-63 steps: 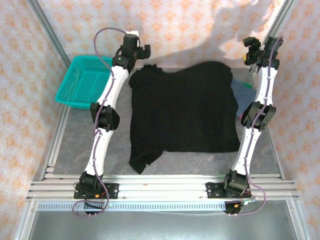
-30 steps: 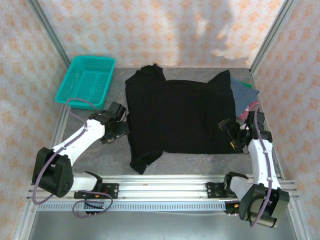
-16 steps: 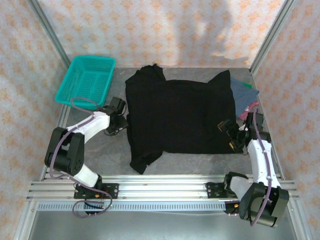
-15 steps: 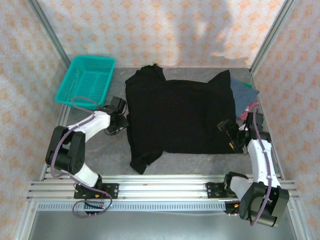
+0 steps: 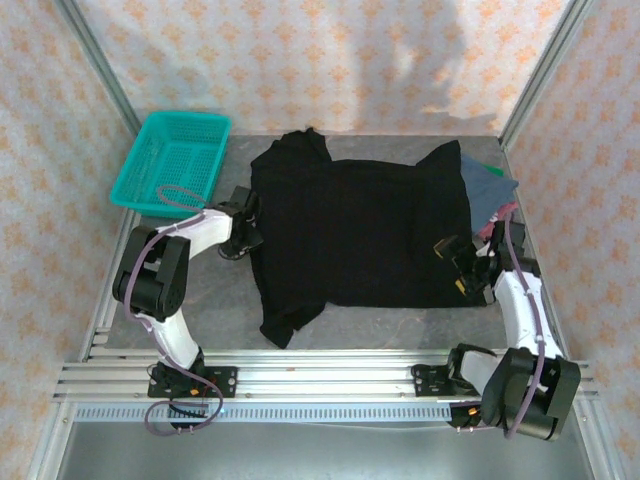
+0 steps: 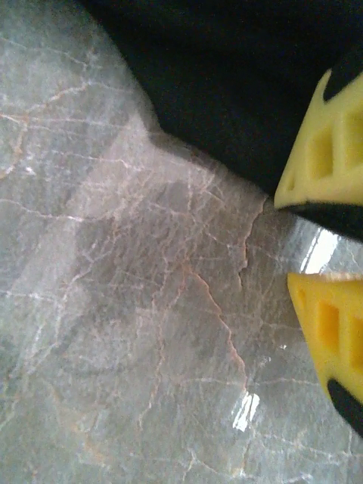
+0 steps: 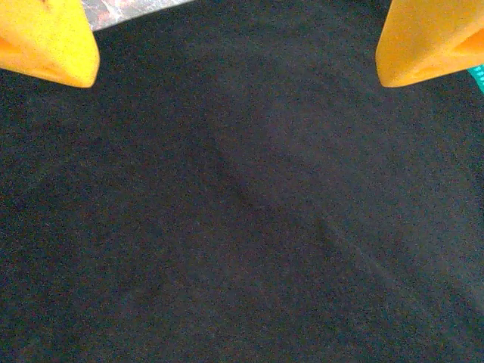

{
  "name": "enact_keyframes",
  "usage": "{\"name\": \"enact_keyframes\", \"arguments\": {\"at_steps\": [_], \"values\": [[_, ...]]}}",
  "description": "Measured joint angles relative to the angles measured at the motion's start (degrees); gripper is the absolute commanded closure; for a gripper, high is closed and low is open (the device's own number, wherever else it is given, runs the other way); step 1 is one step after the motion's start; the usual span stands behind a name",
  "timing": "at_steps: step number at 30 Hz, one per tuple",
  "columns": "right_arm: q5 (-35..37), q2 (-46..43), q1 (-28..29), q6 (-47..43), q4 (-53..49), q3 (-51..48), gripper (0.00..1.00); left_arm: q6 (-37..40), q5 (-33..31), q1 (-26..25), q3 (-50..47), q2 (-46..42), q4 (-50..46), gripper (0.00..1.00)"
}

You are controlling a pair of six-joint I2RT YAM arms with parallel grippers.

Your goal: Fold and stack the t-shirts

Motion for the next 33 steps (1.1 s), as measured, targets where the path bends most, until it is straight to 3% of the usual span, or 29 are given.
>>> {"name": "enact_keyframes", "arguments": {"at_steps": [4,7,17,18,20,23,29,33], "values": [[-0.9,2.3,0.0,1.4,2.5,0.6,0.06,0.8,0.4,0.5,0.9,0.5,-0.3,0.98],[-1.5,3.9,0.0,2.4,4.4,1.1,0.06,1.0,0.8,1.8,-1.9,-1.6,1.1,0.99],[-2.1,8.8,0.0,4.1,8.7,1.2,0.07,1.7,0.9,12.8,-20.0,-18.6,0.2,0.99],[-2.1,9.2,0.0,4.2,9.0,1.2,0.07,1.5,0.9,13.2,-21.0,-19.8,0.0,0.95],[-2.5,10.0,0.0,4.5,9.6,1.3,0.07,1.1,0.8,13.9,-22.9,-22.3,-0.8,0.75],[-3.4,11.2,0.0,4.9,10.4,1.9,0.07,-0.3,0.7,14.0,-23.8,-24.6,-2.5,0.57],[-4.2,12.5,0.3,4.7,10.4,3.6,0.07,-0.1,-0.3,13.6,-14.2,-26.3,-9.4,0.5],[-3.3,12.7,2.0,3.7,9.3,5.7,0.06,-0.3,-1.2,8.9,-9.0,-28.9,-10.4,0.55]]}}
